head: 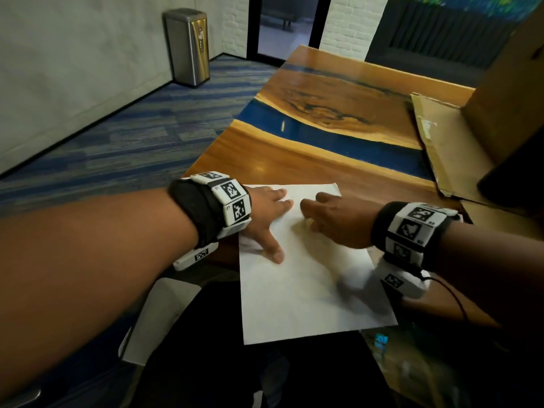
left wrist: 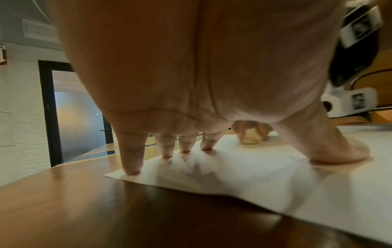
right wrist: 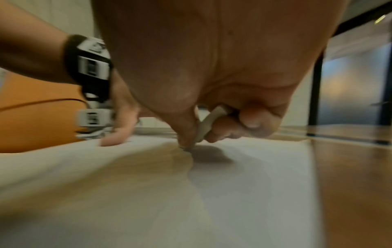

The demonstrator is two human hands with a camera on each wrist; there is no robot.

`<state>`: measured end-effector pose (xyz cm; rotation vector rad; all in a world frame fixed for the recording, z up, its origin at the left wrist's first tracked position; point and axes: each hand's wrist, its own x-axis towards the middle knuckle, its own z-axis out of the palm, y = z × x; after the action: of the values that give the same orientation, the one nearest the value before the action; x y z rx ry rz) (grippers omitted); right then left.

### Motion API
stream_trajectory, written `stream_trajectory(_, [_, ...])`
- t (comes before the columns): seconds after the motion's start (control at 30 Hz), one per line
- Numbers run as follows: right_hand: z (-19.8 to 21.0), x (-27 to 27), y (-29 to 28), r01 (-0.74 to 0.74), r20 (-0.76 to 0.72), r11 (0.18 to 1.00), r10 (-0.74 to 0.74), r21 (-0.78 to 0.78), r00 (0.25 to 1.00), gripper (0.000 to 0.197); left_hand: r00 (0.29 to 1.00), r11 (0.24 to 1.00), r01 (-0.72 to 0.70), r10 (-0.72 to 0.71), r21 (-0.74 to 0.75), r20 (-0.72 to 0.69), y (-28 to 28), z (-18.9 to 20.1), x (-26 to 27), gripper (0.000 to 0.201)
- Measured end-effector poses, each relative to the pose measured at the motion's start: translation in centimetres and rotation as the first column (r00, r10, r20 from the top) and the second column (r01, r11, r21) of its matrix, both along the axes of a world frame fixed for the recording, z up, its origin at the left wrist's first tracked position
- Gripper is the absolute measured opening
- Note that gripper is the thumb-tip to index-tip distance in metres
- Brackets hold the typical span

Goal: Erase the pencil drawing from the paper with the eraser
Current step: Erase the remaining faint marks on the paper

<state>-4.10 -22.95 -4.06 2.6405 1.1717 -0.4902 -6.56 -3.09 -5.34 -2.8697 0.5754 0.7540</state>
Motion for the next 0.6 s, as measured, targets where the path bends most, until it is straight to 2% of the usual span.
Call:
stream_trajectory(0.07, [0.1,0.6,-0.8,0.055,0.063,0.998,-0.054,-0.009,0.997,0.022,1.0,1.0,-0.001,0.001,0.003,0.003,-0.1,0.2,0.0,0.128])
stream_trajectory(0.17, [-0.5,-1.7,0.1,-0.081,-0.09,0.996,0.083,0.032,0.992,0.023,1.0,1.0,-0.011,0.011,-0.006,-0.008,0.0,0.1,0.2,0.131])
stream_trajectory(0.23, [-0.6,-2.3,0.5,-0.105,-0.148,0.994,0.11,0.044,0.983,0.023,1.0,1.0,-0.01,0.01,-0.006,-0.007,0.0,0.0,0.3,0.132])
stream_trajectory(0.37, [0.0,0.3,-0.3,0.069,0.09,0.997,-0.071,0.022,0.993,0.022,1.0,1.0,-0.017,0.017,0.002,0.008,-0.2,0.1,0.5,0.132])
stream_trajectory(0.4, [-0.1,0.0,-0.2,0.063,0.073,0.998,-0.065,0.03,0.995,0.023,1.0,1.0,-0.024,0.024,-0.001,0.006,-0.2,0.1,0.5,0.133])
stream_trajectory(0.53, [-1.0,-2.3,0.3,-0.105,-0.143,0.989,0.119,0.104,0.983,0.021,0.999,0.999,-0.044,0.044,-0.022,-0.008,-0.2,0.1,0.7,0.132])
stream_trajectory(0.6, [-0.5,-0.9,-0.2,-0.022,-0.078,0.997,0.028,0.074,0.997,0.02,0.999,0.999,-0.049,0.049,-0.006,-0.009,-0.4,0.2,0.9,0.131])
